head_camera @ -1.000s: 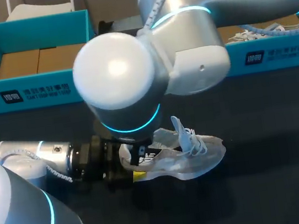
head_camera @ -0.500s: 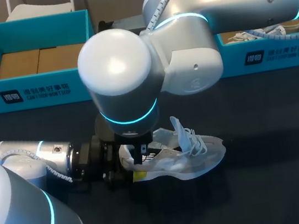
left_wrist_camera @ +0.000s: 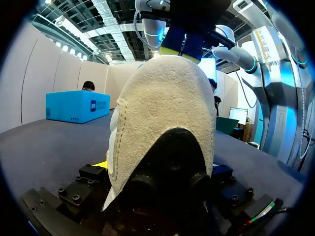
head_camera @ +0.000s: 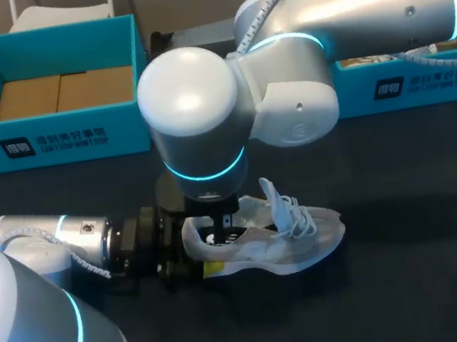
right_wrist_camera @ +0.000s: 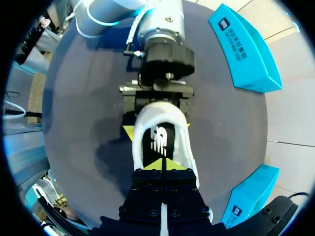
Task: Take the shoe out of the shoebox, open the shoe tongue, remove and reinsert the insole, then place the shoe into the shoebox
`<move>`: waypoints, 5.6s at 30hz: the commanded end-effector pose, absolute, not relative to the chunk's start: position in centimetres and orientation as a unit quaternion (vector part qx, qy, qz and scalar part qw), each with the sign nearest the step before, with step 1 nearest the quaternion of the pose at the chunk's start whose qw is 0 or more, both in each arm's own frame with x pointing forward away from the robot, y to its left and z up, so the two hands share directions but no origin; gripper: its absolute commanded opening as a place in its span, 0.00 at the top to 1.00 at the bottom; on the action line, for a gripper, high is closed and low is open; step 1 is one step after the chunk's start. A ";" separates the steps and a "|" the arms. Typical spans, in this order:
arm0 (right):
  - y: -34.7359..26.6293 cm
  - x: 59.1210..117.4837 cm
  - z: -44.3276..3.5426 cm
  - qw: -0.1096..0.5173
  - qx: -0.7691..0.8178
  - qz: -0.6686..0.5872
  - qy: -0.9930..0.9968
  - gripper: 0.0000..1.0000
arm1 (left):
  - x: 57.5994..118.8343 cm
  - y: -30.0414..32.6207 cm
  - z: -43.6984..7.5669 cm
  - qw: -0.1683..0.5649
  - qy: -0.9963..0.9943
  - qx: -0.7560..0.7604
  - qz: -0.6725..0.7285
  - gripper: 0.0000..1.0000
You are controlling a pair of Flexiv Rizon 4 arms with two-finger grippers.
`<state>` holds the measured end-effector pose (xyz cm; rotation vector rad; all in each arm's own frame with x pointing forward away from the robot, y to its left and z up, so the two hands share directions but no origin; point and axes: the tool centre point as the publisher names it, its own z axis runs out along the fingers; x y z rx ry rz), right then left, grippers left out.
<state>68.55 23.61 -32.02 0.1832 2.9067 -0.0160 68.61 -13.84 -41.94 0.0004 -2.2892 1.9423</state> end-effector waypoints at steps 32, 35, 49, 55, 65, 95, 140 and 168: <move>20.0 68.8 -38.2 0.033 0.096 -0.006 0.995 1.00 | 68.5 -13.8 -42.0 0.069 -0.760 0.001 0.646 1.00; 19.2 69.0 -37.7 0.044 0.106 -0.002 0.993 1.00 | 68.5 -13.8 -42.0 0.069 -0.760 0.001 0.646 1.00; 17.6 70.4 -38.1 0.050 0.123 0.011 0.991 0.68 | 68.5 -13.8 -42.0 0.069 -0.760 0.001 0.646 1.00; 18.4 70.6 -39.1 0.031 0.116 0.015 0.993 0.74 | 68.5 -13.8 -42.0 0.069 -0.760 0.001 0.646 1.00; 19.4 70.1 -40.3 0.015 0.103 0.021 0.994 0.72 | 68.5 -13.8 -42.0 0.069 -0.760 0.001 0.646 1.00; 19.6 65.7 -44.8 -0.088 0.099 0.017 0.991 1.00 | 68.5 -13.8 -42.0 0.069 -0.760 0.001 0.646 1.00; 20.1 68.4 -33.4 -0.049 -0.020 0.250 0.967 1.00 | 68.5 -13.8 -42.0 0.069 -0.760 0.001 0.646 1.00; 22.8 68.4 -31.0 -0.036 -0.027 0.183 0.982 0.00 | 68.5 -13.8 -42.0 0.069 -0.760 0.001 0.646 1.00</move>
